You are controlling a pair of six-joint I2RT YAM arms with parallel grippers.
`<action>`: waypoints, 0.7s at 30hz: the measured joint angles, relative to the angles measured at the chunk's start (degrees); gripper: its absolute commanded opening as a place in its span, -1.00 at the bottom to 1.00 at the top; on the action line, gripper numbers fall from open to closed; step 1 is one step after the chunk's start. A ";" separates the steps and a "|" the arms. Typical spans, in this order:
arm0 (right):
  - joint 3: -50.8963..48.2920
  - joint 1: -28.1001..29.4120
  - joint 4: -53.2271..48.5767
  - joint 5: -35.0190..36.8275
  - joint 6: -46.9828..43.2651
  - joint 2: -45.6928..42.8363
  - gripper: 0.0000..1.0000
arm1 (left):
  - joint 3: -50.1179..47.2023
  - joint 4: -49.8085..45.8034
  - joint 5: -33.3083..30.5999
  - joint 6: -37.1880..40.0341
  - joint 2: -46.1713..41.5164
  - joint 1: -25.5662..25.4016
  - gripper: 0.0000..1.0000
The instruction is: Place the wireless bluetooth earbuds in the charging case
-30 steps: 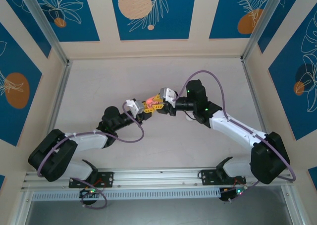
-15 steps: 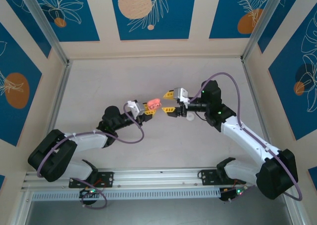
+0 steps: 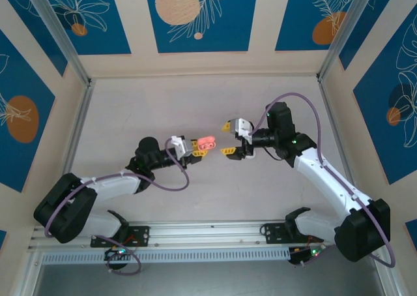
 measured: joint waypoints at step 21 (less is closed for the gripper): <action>5.70 2.58 -7.76 -4.94 -6.01 9.01 0.26 | 1.46 -4.63 0.74 3.48 -1.46 -1.66 -1.00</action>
